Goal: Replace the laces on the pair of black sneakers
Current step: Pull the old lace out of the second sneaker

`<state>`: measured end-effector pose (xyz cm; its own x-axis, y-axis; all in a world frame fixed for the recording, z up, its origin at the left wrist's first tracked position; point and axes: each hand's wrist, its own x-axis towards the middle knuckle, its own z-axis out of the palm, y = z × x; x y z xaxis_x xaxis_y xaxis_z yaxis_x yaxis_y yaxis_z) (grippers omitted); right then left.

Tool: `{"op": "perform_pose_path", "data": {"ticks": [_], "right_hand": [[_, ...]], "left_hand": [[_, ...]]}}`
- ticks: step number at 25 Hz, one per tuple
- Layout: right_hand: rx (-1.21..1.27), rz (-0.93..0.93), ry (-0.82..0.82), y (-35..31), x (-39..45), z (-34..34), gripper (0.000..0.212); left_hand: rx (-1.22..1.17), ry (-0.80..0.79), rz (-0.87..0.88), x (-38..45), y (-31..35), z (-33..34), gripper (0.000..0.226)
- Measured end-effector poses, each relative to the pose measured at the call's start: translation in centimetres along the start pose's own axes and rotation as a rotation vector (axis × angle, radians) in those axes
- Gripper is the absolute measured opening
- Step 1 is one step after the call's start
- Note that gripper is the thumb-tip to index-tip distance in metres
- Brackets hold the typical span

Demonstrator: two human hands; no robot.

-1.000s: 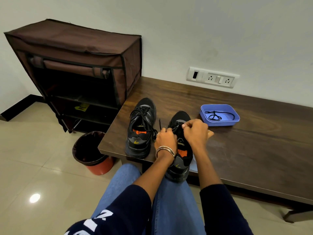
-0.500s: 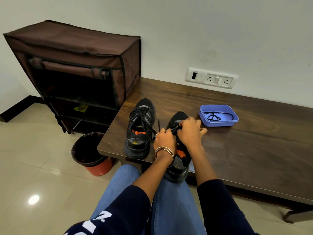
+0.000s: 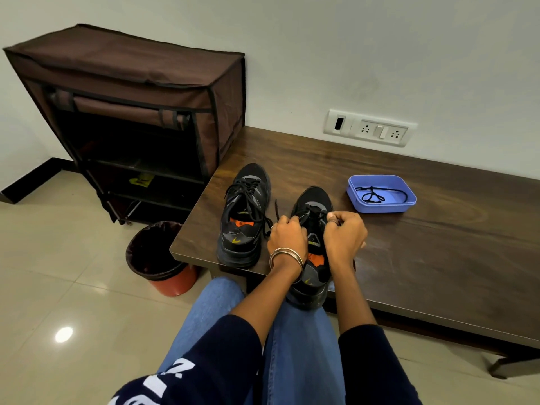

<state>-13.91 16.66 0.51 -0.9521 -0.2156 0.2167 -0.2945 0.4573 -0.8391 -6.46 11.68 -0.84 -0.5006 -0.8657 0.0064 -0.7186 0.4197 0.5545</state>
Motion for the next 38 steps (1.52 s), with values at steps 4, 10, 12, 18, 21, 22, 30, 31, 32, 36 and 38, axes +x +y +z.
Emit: {"op": "perform_pose_path", "data": {"ticks": [4,10,12,18,21,22,30,31,32,36,38], "right_hand": [[-0.368,-0.110,-0.272,-0.6,0.9,0.3,0.034],[-0.449,-0.206,-0.307,-0.6,0.7,1.4,0.011],[-0.276,-0.120,-0.247,-0.2,0.4,1.5,0.016],[0.084,0.326,0.010,-0.9,3.6,-1.5,0.015],[-0.180,0.213,0.031,-1.2,3.5,-3.6,0.025],[-0.213,0.148,-0.065,-1.4,3.2,-3.6,0.026],[-0.547,-0.067,-0.562,-1.3,0.1,-1.5,0.012],[-0.594,-0.086,-0.554,-1.2,0.1,-1.6,0.020],[-0.620,-0.106,-0.536,-1.0,0.0,-1.7,0.025],[-0.601,-0.149,-0.445,0.1,-0.9,-1.2,0.031],[-0.583,-0.160,-0.406,0.7,-1.0,-0.9,0.032]], "left_hand": [[-0.012,-0.014,0.006,0.1,-0.1,0.0,0.033],[-0.033,-0.046,0.010,0.1,-0.1,-0.3,0.040],[-0.029,-0.046,0.017,0.1,-0.1,-0.1,0.040],[-0.034,-0.024,0.003,0.3,-0.3,0.1,0.041],[-0.036,-0.018,-0.004,0.2,-0.2,0.1,0.040],[-0.033,-0.013,-0.003,0.2,-0.2,0.0,0.040],[-0.316,-0.079,-0.059,0.9,-0.8,-0.7,0.041],[-0.454,-0.072,-0.093,1.0,-0.7,-1.0,0.034],[-0.571,-0.061,-0.121,1.1,-0.5,-1.3,0.027],[-0.360,-0.007,0.070,3.1,1.1,-2.2,0.024],[-0.119,-0.108,0.240,4.6,2.1,-2.6,0.024]]}}
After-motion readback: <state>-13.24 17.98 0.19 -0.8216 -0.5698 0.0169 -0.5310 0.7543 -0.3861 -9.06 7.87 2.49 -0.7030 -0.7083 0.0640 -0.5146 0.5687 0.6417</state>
